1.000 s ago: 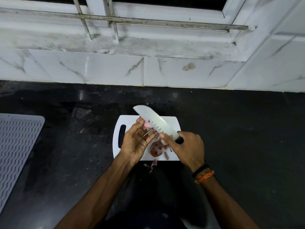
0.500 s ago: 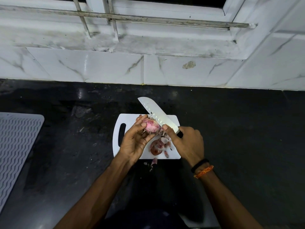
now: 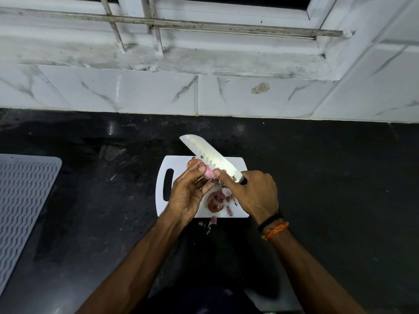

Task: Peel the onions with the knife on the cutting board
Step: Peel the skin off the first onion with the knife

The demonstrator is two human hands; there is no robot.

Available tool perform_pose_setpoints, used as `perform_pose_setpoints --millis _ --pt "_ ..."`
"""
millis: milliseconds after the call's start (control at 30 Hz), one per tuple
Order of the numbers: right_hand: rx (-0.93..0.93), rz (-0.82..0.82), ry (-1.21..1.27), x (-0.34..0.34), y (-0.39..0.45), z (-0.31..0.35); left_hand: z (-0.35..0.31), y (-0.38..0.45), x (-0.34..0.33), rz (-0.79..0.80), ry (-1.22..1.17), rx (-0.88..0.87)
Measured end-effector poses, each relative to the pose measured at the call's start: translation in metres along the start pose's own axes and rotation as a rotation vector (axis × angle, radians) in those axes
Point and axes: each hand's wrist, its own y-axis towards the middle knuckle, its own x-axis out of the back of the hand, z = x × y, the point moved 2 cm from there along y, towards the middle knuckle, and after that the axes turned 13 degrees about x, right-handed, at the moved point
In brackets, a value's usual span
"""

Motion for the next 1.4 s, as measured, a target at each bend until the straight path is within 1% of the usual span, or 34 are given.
perform_pose_setpoints --millis 100,167,233,367,500,667,800,1000,1200,1400 --pt "0.078 0.035 0.012 -0.006 -0.008 0.003 0.0 0.0 -0.003 0.0 -0.072 -0.015" --pt "0.1 0.035 -0.005 -0.009 -0.013 0.002 -0.002 0.003 -0.001 -0.028 -0.101 -0.018" --pt "0.071 0.002 0.0 -0.007 -0.015 -0.001 -0.003 0.006 0.001 -0.027 -0.125 0.003" --pt "-0.056 -0.076 0.033 0.006 -0.011 -0.007 -0.002 0.005 0.001 -0.01 -0.099 0.024" --pt "-0.113 -0.06 0.042 0.008 -0.008 -0.011 -0.004 0.005 0.001 0.034 -0.107 0.016" --pt "-0.067 -0.018 0.004 0.001 -0.008 -0.012 -0.004 0.001 -0.002 0.049 -0.127 0.033" --pt "-0.039 -0.037 -0.011 -0.001 -0.008 -0.012 -0.005 0.0 -0.001 0.044 -0.116 0.043" --pt "-0.003 -0.034 0.029 0.001 -0.004 -0.003 0.0 0.001 -0.002 0.048 -0.07 0.066" --pt "-0.025 -0.056 -0.018 -0.003 -0.003 -0.003 -0.003 -0.001 -0.001 0.007 -0.054 0.062" --pt "0.019 -0.015 -0.019 -0.006 0.0 -0.004 -0.004 -0.004 0.002 -0.047 -0.068 0.067"
